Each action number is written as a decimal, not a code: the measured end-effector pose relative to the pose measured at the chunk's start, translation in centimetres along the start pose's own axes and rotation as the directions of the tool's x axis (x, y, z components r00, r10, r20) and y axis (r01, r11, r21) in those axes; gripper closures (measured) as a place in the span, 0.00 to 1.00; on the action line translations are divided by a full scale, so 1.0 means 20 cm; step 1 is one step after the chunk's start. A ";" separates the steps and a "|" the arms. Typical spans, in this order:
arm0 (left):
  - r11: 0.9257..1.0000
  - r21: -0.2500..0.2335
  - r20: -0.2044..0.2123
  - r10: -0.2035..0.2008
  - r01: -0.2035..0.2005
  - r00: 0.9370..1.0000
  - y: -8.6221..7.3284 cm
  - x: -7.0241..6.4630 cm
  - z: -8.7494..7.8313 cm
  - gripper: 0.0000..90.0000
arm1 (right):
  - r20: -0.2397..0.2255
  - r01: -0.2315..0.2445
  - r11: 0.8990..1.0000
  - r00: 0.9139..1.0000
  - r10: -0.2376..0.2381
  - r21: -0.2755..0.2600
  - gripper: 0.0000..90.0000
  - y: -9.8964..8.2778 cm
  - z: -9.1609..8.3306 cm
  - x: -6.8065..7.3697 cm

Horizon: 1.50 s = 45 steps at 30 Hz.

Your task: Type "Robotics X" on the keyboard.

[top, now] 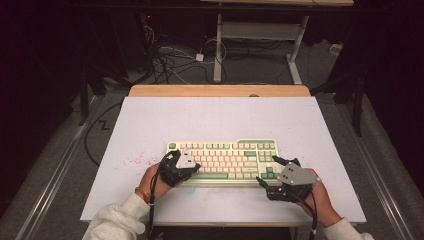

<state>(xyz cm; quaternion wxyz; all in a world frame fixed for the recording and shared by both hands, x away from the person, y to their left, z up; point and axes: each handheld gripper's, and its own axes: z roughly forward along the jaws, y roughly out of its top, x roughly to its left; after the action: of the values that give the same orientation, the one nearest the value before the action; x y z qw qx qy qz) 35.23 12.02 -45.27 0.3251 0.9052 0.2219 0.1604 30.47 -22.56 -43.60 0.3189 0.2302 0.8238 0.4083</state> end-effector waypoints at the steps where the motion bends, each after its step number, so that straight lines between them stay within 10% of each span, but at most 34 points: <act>1: 1.000 0.000 0.001 0.000 0.000 1.000 0.00 0.00 0.00 0.97 | 0.000 0.002 1.000 1.000 -0.002 0.001 0.24 0.00 0.00 0.00; 45: 0.998 -0.058 -0.043 0.001 -0.003 0.999 0.01 0.02 -0.07 0.97 | -0.006 0.010 1.000 1.000 -0.010 0.002 0.24 0.00 0.00 0.01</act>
<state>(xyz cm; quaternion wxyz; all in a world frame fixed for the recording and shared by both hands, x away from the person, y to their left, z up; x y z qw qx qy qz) 34.93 12.83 -44.05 0.3464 0.8918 0.2231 0.1868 30.27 -22.36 -43.63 0.3181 0.2250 0.8263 0.4068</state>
